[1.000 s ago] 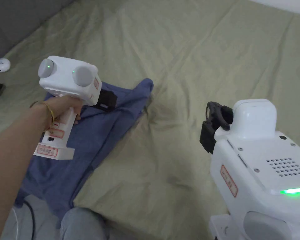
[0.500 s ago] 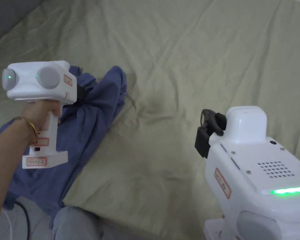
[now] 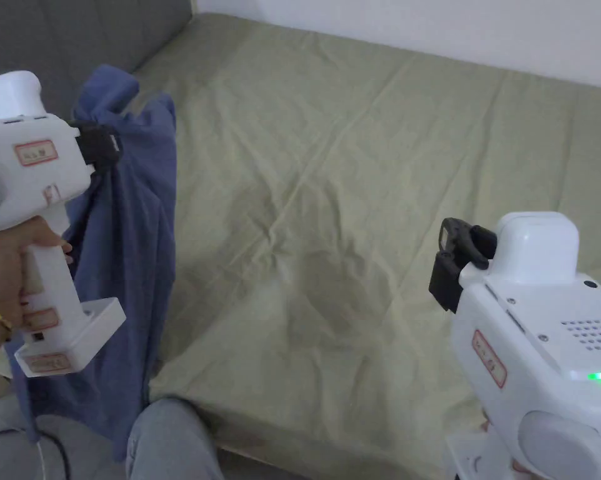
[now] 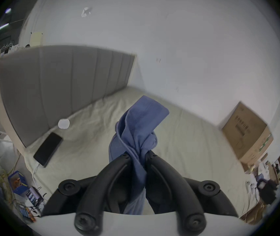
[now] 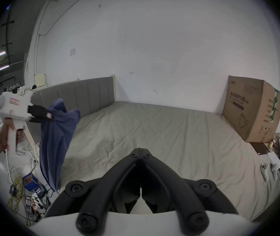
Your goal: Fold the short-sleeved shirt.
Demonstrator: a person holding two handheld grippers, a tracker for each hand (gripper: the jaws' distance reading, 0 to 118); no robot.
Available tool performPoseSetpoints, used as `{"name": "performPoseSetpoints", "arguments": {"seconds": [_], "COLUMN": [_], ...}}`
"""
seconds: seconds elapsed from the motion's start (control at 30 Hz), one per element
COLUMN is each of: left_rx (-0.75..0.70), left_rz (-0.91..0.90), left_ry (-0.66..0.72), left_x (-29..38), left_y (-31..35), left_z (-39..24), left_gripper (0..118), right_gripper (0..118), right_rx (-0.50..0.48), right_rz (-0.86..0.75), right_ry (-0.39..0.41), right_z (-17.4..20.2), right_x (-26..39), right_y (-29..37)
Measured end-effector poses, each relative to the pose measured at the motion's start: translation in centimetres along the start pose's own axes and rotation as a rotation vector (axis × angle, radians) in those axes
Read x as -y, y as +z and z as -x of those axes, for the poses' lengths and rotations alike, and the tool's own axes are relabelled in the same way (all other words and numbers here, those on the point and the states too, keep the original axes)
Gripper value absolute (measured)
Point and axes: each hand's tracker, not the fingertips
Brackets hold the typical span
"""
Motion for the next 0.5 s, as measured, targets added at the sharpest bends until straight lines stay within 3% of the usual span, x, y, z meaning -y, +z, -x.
{"name": "performPoseSetpoints", "arguments": {"seconds": [0.2,0.33,0.5], "left_rx": [0.091,0.240,0.286], "left_rz": [-0.262,-0.316,-0.338], "left_ry": [-0.065,-0.092,-0.168], "left_x": [-5.3,-10.7,-15.6], "left_y": [8.6,12.0,12.6], "left_z": [-5.1,-9.7,-15.5], "left_gripper": [3,2,1], "right_gripper": [0,0,0], "right_rx": [0.055,0.086,0.125], "right_rz": [-0.027,-0.060,-0.104], "right_ry": [-0.054,-0.076,-0.091], "right_z": [-1.6,-2.6,-3.9], "right_x": [0.7,0.7,0.1], "right_y": [3.6,5.8,7.5]}}
